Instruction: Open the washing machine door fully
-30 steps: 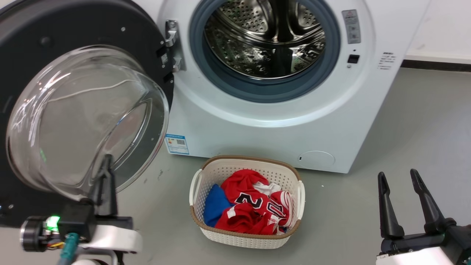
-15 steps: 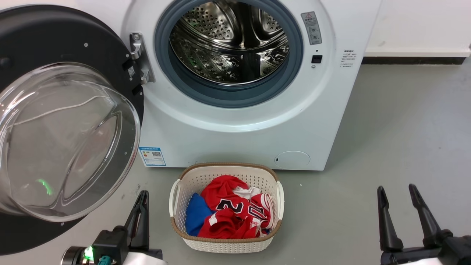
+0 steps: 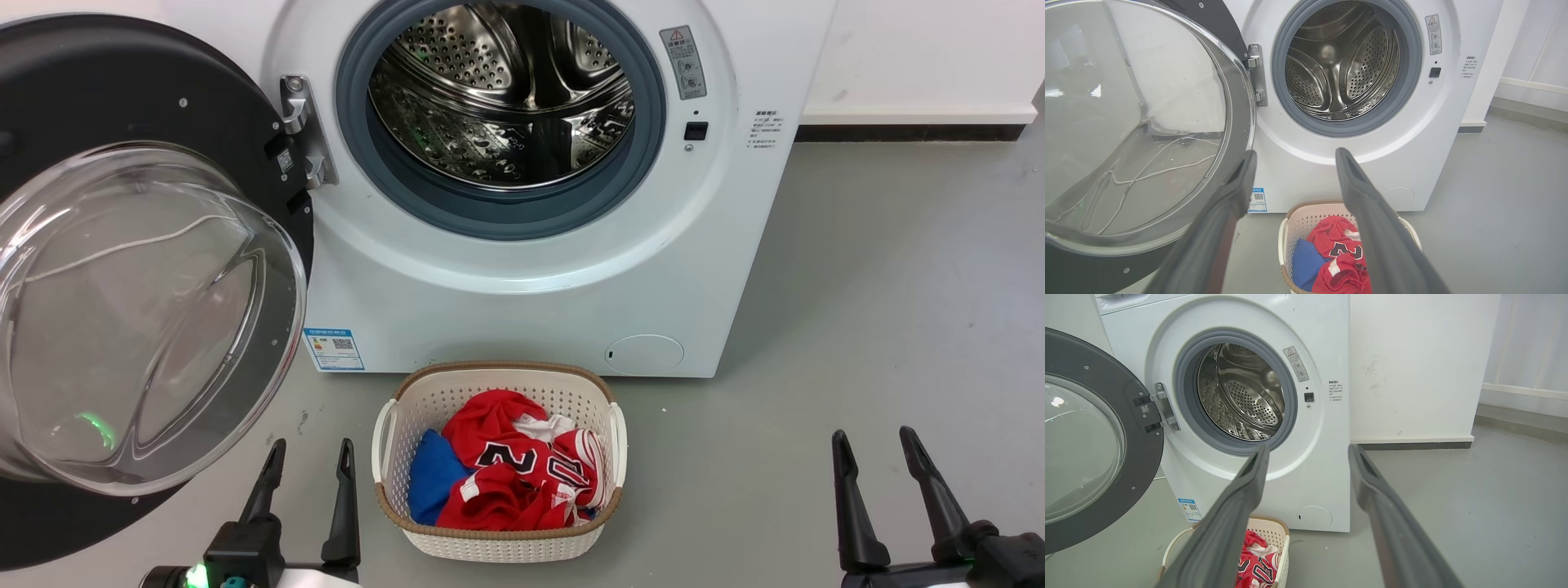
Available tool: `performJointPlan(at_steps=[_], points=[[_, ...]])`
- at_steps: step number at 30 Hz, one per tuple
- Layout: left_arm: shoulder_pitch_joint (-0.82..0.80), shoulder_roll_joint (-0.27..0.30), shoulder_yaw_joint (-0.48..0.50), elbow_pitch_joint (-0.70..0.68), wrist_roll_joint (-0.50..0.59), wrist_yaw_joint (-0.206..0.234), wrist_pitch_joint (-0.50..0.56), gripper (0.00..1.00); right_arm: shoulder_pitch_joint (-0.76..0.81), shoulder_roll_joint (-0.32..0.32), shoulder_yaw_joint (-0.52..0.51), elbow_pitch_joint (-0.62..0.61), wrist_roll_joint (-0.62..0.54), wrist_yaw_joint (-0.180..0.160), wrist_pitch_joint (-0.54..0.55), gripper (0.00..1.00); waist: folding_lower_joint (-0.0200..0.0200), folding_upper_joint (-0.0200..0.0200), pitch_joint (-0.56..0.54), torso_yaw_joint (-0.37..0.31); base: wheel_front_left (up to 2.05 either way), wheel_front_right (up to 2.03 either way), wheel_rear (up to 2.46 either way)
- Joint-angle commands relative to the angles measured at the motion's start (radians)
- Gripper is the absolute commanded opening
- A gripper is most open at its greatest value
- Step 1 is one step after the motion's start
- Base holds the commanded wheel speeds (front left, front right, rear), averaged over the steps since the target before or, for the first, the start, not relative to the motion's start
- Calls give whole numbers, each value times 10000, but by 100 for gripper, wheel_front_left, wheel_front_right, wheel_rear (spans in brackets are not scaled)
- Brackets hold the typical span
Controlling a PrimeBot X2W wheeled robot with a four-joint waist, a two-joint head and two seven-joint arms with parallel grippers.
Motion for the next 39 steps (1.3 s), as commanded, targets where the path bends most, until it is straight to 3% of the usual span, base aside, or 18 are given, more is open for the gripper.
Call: performJointPlan(at_steps=[1, 11, 12, 16, 39], points=[[57, -21, 27, -11, -5, 5, 23, 100, 65, 25, 3, 8, 21, -3, -17, 100, 0, -1, 0, 9, 0, 0, 0], [60, -25, 98, 50, 100, 146, 23, 100, 41, 25, -12, 3, 117, -3, -17, 100, 0, -1, -14, 29, 0, 0, 0], [10, -4, 73, 81, 79, 99, -4, 0, 3, 0, -9, 46, 89, 0, 2, 0, 0, -1, -14, 29, 0, 0, 0], [52, -8, 86, 462, -72, 80, 58, 0, 46, 1, 18, 355, 241, 0, 28, 0, 0, -1, -13, 29, 0, 0, 0], [-577, -11, 447, 748, -4592, -301, 1142, 0, -867, -257, 65, 1150, 4779, -1, 857, 0, 0, -1, 39, 8, 0, 0, 0]])
